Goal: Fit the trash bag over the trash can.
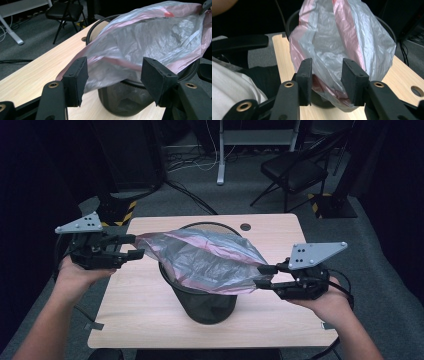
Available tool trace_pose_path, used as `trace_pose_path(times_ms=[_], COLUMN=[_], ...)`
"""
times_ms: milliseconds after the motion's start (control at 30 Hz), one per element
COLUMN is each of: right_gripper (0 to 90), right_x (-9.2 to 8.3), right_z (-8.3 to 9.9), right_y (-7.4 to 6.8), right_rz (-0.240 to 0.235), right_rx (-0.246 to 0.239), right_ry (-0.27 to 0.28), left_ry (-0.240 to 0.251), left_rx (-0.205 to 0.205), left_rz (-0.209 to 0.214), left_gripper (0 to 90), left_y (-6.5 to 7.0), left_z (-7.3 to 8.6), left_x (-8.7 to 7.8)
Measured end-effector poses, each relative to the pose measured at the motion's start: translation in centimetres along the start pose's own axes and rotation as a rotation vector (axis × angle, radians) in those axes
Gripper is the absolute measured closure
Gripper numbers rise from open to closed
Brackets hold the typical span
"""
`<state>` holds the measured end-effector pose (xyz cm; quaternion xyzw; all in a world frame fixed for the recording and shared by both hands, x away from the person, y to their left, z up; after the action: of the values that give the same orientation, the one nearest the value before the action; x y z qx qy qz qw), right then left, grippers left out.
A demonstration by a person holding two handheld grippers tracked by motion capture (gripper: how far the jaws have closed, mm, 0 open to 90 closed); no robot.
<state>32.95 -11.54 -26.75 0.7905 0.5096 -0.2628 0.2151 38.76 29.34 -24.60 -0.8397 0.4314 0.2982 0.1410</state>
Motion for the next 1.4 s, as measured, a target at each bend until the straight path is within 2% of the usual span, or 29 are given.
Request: trace_pose_path(times_ms=[167, 267, 467, 667, 900, 933, 1033, 1200, 1300, 1400], right_gripper=[56.8, 53.3, 53.2, 50.4, 50.6, 52.1, 55.0, 66.2, 69.8, 77.0], right_x=[0.1, 0.5, 1.5, 3.4, 4.9, 5.1, 5.2, 5.4, 5.4, 5.6], right_z=[-0.7, -1.1, -1.7, -1.8, -1.3, -1.1, -1.0, -0.6, -0.6, -0.5], right_y=[-0.5, -0.8, -1.4, -1.4, -1.1, -1.1, -1.1, -1.0, -1.1, -1.2], right_rz=[-0.019, -0.022, -0.054, -0.053, -0.034, -0.026, -0.022, -0.019, -0.02, -0.02], right_rx=[-0.02, -0.029, -0.056, -0.071, -0.068, -0.068, -0.071, -0.08, -0.082, -0.095], right_ry=[0.022, 0.022, 0.017, -0.03, -0.078, -0.082, -0.086, -0.094, -0.091, -0.091], left_ry=[-0.033, -0.036, -0.058, -0.1, -0.123, -0.124, -0.114, -0.094, -0.09, -0.077], left_rx=[0.038, 0.054, 0.051, 0.046, 0.006, 0.003, -0.007, -0.016, -0.013, -0.005], left_rz=[0.005, 0.028, 0.035, -0.033, -0.048, -0.049, -0.052, -0.054, -0.056, -0.056], left_gripper=[35.9, 34.9, 35.2, 31.5, 32.3, 37.0, 42.3, 62.9, 67.0, 76.0], left_y=[1.0, 1.6, 1.8, 1.2, -0.2, -0.3, -0.7, -1.2, -1.3, -1.3], left_z=[-1.0, -1.4, -1.4, -1.2, -0.4, -0.2, 0.0, 0.2, 0.2, 0.1], left_x=[1.8, 2.8, 4.2, 5.6, 7.4, 7.6, 7.8, 7.8, 7.6, 7.1])
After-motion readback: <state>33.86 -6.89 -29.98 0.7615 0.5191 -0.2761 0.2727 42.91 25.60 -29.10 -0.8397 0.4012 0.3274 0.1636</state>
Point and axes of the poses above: each handheld gripper's, and its own axes: x roughly forward along the jaws, z roughly out of its underside, y roughly to its right, the point moved 4 cm from there along x, roughly forward along the jaws, and after that the axes turned 9 degrees about -y, right-handed, at the moved point
